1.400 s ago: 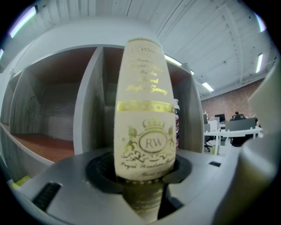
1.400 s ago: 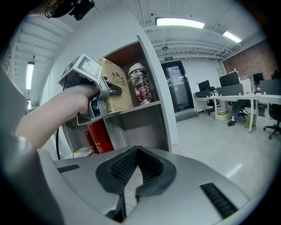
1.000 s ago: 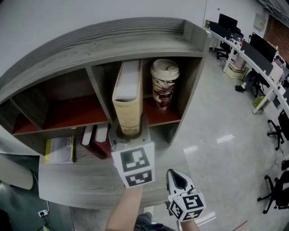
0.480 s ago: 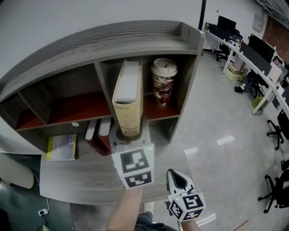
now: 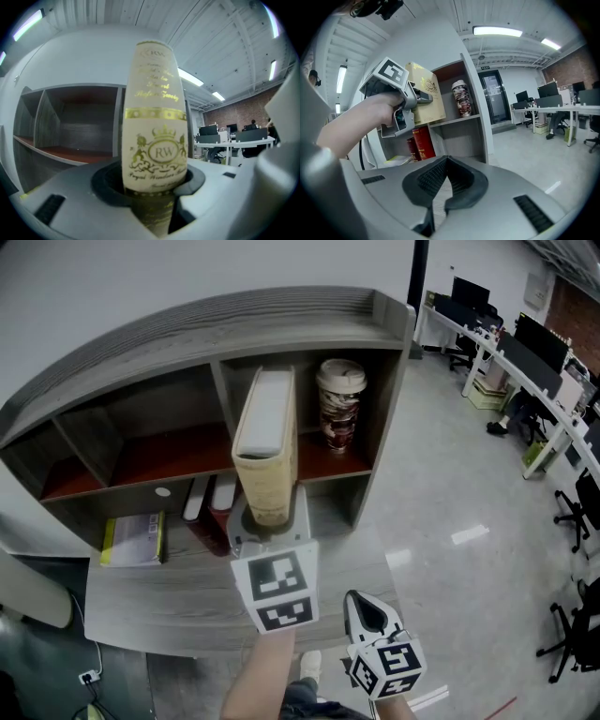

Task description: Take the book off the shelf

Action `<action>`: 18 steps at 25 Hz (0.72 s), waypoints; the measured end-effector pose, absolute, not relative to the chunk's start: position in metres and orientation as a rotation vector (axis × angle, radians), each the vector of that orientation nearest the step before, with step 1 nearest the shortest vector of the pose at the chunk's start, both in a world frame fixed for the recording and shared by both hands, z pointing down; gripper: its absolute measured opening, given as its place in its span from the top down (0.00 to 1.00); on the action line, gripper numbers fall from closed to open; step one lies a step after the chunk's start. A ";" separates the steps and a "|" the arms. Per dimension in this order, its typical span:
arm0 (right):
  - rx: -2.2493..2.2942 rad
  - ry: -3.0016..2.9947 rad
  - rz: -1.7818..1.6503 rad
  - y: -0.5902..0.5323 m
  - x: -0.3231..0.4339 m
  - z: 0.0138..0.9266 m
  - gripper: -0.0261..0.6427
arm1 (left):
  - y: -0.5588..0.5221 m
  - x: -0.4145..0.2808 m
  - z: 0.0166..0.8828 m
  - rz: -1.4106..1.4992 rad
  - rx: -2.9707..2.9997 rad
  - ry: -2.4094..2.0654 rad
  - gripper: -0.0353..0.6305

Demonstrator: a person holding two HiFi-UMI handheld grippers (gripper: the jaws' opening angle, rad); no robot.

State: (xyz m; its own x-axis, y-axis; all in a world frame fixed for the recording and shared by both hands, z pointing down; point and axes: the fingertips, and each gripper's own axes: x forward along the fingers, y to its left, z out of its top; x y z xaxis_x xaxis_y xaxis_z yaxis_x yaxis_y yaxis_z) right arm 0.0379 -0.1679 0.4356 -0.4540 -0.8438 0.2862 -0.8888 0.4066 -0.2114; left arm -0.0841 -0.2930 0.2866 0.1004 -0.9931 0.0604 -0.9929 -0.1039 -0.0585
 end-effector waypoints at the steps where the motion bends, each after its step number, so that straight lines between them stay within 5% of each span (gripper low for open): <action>1: 1.560 -2.522 0.504 -0.165 0.037 0.435 0.95 | -0.290 -0.085 0.287 -0.132 -2.326 2.102 0.62; 18: 1.543 -2.549 0.469 -0.123 0.031 0.428 0.95 | -0.237 -0.094 0.284 -0.112 -2.335 2.102 0.62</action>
State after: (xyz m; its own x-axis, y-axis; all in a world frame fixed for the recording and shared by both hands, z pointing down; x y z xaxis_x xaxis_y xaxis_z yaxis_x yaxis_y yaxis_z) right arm 0.0307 -0.1230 0.4278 -0.4710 -0.8417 0.2640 -0.8805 0.4305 -0.1982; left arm -0.0939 -0.2370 0.2845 0.1034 -0.9932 0.0544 -0.9933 -0.1059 -0.0455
